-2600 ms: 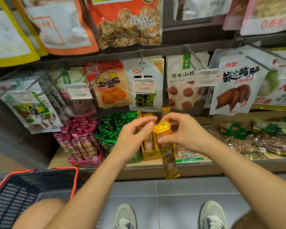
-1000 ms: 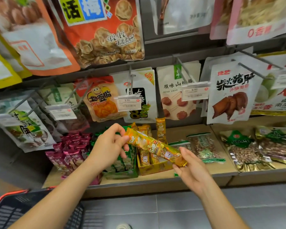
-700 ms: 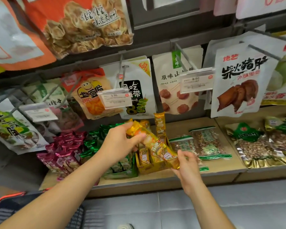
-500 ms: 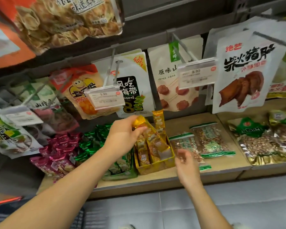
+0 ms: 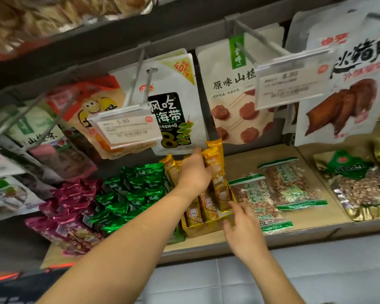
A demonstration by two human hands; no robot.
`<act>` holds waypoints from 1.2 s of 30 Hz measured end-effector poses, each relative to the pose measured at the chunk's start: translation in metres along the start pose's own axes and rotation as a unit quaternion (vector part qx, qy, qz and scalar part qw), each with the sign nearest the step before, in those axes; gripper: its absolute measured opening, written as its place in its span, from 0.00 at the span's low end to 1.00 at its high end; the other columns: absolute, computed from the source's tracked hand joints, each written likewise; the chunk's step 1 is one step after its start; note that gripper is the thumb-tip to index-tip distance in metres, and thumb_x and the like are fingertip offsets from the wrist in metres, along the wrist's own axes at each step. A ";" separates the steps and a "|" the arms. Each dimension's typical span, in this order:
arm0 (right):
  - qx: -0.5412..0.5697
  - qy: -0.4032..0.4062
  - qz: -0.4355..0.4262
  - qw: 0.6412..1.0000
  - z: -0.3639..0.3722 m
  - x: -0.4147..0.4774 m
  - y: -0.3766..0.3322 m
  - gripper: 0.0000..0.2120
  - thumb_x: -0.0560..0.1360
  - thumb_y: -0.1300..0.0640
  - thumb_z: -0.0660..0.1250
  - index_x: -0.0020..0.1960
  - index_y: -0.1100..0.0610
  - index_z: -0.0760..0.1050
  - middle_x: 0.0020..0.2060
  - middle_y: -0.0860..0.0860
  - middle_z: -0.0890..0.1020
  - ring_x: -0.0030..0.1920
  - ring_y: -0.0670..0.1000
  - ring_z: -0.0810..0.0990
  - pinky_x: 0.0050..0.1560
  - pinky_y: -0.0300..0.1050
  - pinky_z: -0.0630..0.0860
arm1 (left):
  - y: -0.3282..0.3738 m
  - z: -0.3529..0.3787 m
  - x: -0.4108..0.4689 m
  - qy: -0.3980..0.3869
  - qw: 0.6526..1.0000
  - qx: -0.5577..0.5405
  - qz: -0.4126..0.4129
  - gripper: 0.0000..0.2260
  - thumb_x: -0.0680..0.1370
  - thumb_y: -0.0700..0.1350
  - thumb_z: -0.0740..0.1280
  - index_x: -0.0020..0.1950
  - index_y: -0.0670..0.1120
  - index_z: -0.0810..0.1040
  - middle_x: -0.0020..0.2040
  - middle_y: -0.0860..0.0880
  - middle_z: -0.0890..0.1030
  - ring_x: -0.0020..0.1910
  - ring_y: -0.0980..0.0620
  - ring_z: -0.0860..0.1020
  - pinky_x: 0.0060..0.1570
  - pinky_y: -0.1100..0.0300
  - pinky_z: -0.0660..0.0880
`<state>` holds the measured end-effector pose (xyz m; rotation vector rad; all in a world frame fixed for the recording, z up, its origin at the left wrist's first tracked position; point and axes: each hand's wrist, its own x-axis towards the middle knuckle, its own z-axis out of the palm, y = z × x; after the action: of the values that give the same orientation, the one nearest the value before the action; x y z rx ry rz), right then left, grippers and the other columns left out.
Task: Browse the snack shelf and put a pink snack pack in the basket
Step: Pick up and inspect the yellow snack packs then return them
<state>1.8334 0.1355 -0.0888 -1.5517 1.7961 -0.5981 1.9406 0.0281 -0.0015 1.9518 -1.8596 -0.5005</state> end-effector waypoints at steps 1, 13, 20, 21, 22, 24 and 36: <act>-0.010 0.013 0.000 1.000 0.001 -0.002 -0.002 0.25 0.79 0.56 0.63 0.75 0.53 0.63 0.70 0.54 0.66 0.69 0.55 0.66 0.69 0.48 0.66 | -0.001 0.000 0.003 0.005 1.000 0.015 0.003 0.21 0.77 0.44 0.69 0.68 0.48 0.68 0.55 0.44 0.81 0.56 0.42 0.79 0.53 0.51 0.76; -0.018 -0.015 -0.039 0.999 0.028 0.022 -0.055 0.18 0.79 0.59 0.60 0.68 0.60 0.68 0.61 0.56 0.76 0.60 0.56 0.76 0.59 0.47 0.72 | -0.027 -0.021 0.015 0.018 0.966 0.228 0.123 0.14 0.79 0.52 0.65 0.64 0.52 0.75 0.60 0.49 0.79 0.61 0.46 0.73 0.55 0.54 0.72; -0.017 -0.061 0.041 0.997 0.039 0.053 -0.058 0.26 0.78 0.59 0.63 0.73 0.60 0.58 0.61 0.60 0.76 0.62 0.61 0.76 0.59 0.52 0.72 | -0.021 -0.032 0.027 -0.093 0.944 0.284 0.138 0.17 0.78 0.45 0.64 0.66 0.55 0.72 0.62 0.47 0.79 0.60 0.42 0.76 0.53 0.50 0.76; -0.021 -0.062 0.046 0.997 0.039 0.056 -0.057 0.23 0.78 0.58 0.63 0.71 0.59 0.60 0.60 0.60 0.77 0.61 0.60 0.77 0.58 0.51 0.73 | -0.023 -0.033 0.026 -0.112 0.937 0.302 0.136 0.20 0.78 0.45 0.64 0.69 0.56 0.69 0.64 0.47 0.78 0.61 0.42 0.76 0.54 0.49 0.77; -0.027 -0.060 0.048 0.997 0.039 0.059 -0.057 0.21 0.79 0.56 0.64 0.69 0.59 0.63 0.59 0.59 0.78 0.61 0.60 0.77 0.57 0.51 0.74 | -0.026 -0.034 0.026 -0.123 0.932 0.313 0.136 0.21 0.78 0.46 0.64 0.70 0.58 0.67 0.65 0.47 0.77 0.61 0.42 0.76 0.55 0.49 0.77; -0.039 -0.046 0.048 0.997 0.041 0.060 -0.057 0.20 0.78 0.53 0.65 0.67 0.58 0.66 0.60 0.57 0.75 0.60 0.59 0.77 0.56 0.50 0.74 | -0.028 -0.035 0.025 -0.117 0.927 0.328 0.140 0.19 0.80 0.52 0.62 0.71 0.58 0.67 0.65 0.47 0.77 0.62 0.42 0.75 0.55 0.51 0.75; -0.010 -0.039 0.031 0.999 0.041 0.061 -0.048 0.19 0.77 0.54 0.66 0.64 0.54 0.63 0.54 0.56 0.81 0.55 0.59 0.81 0.49 0.49 0.75 | -0.043 -0.036 0.014 -0.089 0.901 0.411 0.102 0.26 0.77 0.47 0.65 0.73 0.47 0.62 0.67 0.43 0.73 0.67 0.40 0.69 0.59 0.49 0.70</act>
<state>1.8921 0.0710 -0.0930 -1.5052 1.7900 -0.4863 1.9965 0.0169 0.0075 2.1802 -2.6509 0.2430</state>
